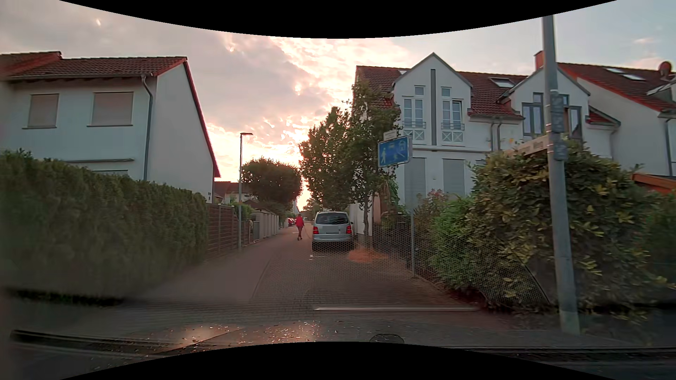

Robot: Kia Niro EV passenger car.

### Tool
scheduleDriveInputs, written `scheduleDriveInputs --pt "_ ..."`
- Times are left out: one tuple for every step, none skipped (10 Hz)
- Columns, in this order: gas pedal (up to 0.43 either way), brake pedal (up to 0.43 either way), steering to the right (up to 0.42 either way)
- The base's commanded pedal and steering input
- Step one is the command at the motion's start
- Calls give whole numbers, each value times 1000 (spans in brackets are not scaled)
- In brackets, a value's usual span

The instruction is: Follow the waypoints while adhering to traffic rules and regulations

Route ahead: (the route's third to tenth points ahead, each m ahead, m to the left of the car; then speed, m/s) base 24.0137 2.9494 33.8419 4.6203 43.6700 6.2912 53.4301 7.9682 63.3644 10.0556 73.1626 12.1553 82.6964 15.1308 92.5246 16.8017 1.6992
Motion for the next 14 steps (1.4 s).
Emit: scheduleDriveInputs --pt "110 0 -750" --pt "110 0 -701" --pt "110 0 -631" --pt "110 0 -571" --pt "110 0 -524" --pt "110 0 -461" --pt "59 0 -400" --pt "0 0 -361" --pt "0 0 -332" --pt "0 0 -293" --pt "0 0 -262" --pt "0 0 -231" --pt "0 0 -209" --pt "0 0 -177"
